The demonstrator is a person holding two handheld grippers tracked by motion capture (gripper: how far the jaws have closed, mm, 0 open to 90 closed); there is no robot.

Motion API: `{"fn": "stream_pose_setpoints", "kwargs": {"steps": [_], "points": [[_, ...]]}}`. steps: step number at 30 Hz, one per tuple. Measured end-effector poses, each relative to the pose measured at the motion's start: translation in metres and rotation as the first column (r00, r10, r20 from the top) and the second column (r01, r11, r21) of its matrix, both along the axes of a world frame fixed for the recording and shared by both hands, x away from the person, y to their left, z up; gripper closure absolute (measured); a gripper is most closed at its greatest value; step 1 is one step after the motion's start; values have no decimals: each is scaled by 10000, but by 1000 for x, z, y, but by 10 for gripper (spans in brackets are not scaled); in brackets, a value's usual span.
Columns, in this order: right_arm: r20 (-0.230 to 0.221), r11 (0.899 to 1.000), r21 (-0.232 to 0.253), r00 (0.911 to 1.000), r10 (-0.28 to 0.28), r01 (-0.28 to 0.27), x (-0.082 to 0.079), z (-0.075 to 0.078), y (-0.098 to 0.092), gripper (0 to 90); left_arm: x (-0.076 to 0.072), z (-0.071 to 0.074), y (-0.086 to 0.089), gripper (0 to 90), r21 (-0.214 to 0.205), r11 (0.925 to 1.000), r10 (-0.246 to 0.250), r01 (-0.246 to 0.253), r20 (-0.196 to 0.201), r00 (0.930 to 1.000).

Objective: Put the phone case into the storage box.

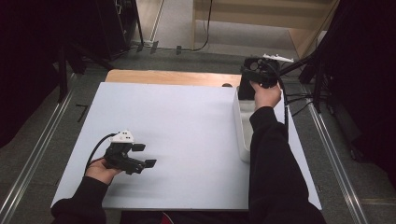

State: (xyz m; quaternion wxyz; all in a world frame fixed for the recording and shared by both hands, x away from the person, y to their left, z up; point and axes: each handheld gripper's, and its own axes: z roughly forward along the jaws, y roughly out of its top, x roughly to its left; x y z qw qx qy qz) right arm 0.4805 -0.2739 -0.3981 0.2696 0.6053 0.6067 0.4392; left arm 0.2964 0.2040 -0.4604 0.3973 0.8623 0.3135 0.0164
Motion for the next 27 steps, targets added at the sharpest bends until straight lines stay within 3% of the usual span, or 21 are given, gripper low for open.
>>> {"fn": "stream_pose_setpoints", "kwargs": {"steps": [14, 23, 27], "points": [[-316, 9999, -98, 9995, 84, -87, 3, -19, 3, 116, 1, -1, 0, 192, -62, 10000, 3, -3, -37, 10000], [-767, 9974, -628, 9966, 311, -359, 5, -32, 10, 109, 0, -1, 0, 192, -33, 10000, 33, -33, -29, 10000], [-1107, 9948, -980, 9937, 165, -274, 7, -36, 14, 103, 0, -1, 0, 192, -44, 10000, 39, -39, -40, 10000]]}}
